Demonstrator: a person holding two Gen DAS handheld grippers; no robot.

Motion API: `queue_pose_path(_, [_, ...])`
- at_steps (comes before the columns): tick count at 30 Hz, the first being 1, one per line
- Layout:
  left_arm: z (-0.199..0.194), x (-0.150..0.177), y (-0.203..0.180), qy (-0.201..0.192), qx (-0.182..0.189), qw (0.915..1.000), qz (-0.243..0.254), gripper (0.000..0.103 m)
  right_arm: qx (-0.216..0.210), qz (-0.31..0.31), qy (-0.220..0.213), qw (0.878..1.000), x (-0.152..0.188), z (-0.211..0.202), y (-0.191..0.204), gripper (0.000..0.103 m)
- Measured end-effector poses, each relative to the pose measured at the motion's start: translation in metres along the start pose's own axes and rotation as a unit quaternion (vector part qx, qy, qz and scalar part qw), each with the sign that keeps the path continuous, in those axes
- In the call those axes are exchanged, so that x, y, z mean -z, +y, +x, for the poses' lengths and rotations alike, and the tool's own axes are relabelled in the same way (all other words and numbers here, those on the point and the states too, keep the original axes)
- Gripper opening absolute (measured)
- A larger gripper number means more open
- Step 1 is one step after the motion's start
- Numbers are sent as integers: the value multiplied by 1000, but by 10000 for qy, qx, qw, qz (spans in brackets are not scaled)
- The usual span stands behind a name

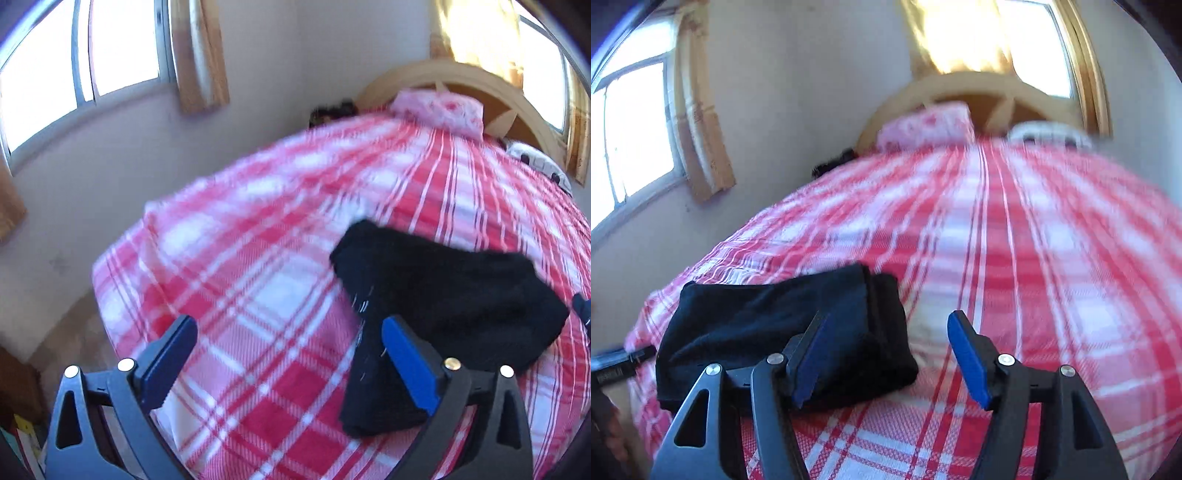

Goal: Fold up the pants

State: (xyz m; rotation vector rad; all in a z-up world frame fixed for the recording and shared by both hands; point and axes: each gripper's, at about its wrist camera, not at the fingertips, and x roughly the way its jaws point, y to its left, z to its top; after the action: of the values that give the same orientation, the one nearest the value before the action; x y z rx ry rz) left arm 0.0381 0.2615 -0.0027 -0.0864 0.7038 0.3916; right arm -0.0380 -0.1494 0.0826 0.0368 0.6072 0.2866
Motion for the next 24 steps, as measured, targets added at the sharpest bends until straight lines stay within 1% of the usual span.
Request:
queue_pose_path(1, [-6, -5, -5, -170, 110, 9998, 65, 94, -19, -357, -33, 9994, -3, -2, 13, 52])
queue_pose_path(2, [-11, -10, -11, -304, 228, 9992, 125, 92, -107, -563, -1, 9984, -3, 0, 21, 31])
queue_pose_path(3, [-17, -14, -20, -465, 399, 9979, 188, 89, -230, -695, 76, 9973, -3, 2, 27, 25])
queue_pose_path(4, [-20, -16, -26, -562, 566, 9966, 218, 87, -403, -771, 236, 9959, -1, 8, 34, 21])
queue_pose_path(5, [-22, -17, -31, -615, 750, 9950, 250, 85, -511, -763, 340, 9952, 1, 12, 37, 21])
queue_pose_path(6, [-19, -16, -38, -578, 907, 9938, 285, 80, -541, -764, 425, 9947, 3, 16, 39, 20])
queue_pose_path(8, [-8, -11, -51, -341, 1046, 9931, 397, 77, -485, -791, 604, 9939, 10, 24, 38, 20])
queue_pose_path(9, [0, -7, -57, -228, 1064, 9930, 468, 76, -476, -783, 714, 9932, 13, 29, 36, 20])
queue_pose_path(10, [11, -1, -62, -54, 966, 9938, 540, 74, -422, -770, 898, 9921, 18, 37, 34, 20])
queue_pose_path(12, [30, 9, -62, 332, 769, 9950, 546, 74, -421, -694, 1053, 9911, 22, 44, 28, 20])
queue_pose_path(13, [41, 14, -57, 539, 655, 9954, 454, 75, -472, -637, 1083, 9910, 21, 44, 24, 20])
queue_pose_path(14, [48, 17, -50, 681, 649, 9951, 315, 79, -475, -650, 1108, 9906, 22, 45, 24, 20])
queue_pose_path(15, [54, 20, -42, 785, 730, 9942, 91, 91, -453, -706, 1121, 9902, 23, 44, 24, 20])
queue_pose_path(16, [60, 21, -33, 857, 735, 9935, -172, 103, -407, -812, 1114, 9896, 24, 46, 27, 20])
queue_pose_path(17, [66, 22, -28, 965, 737, 9920, -350, 103, -360, -878, 1108, 9893, 25, 47, 30, 20])
queue_pose_path(18, [72, 23, -23, 1094, 879, 9887, -526, 103, -314, -946, 1089, 9890, 25, 48, 32, 20])
queue_pose_path(19, [74, 26, -21, 1136, 994, 9863, -659, 103, -292, -994, 1078, 9888, 25, 49, 34, 21])
queue_pose_path(20, [75, 27, -22, 1057, 982, 9877, -607, 103, -277, -1017, 1074, 9886, 25, 50, 35, 21])
queue_pose_path(21, [72, 28, -27, 918, 890, 9910, -407, 103, -280, -1018, 1070, 9886, 26, 50, 35, 21])
queue_pose_path(22, [70, 28, -30, 826, 826, 9926, -321, 103, -291, -1007, 1066, 9888, 26, 50, 34, 21])
queue_pose_path(24, [69, 27, -31, 789, 774, 9934, -291, 103, -325, -964, 1056, 9892, 25, 50, 33, 21])
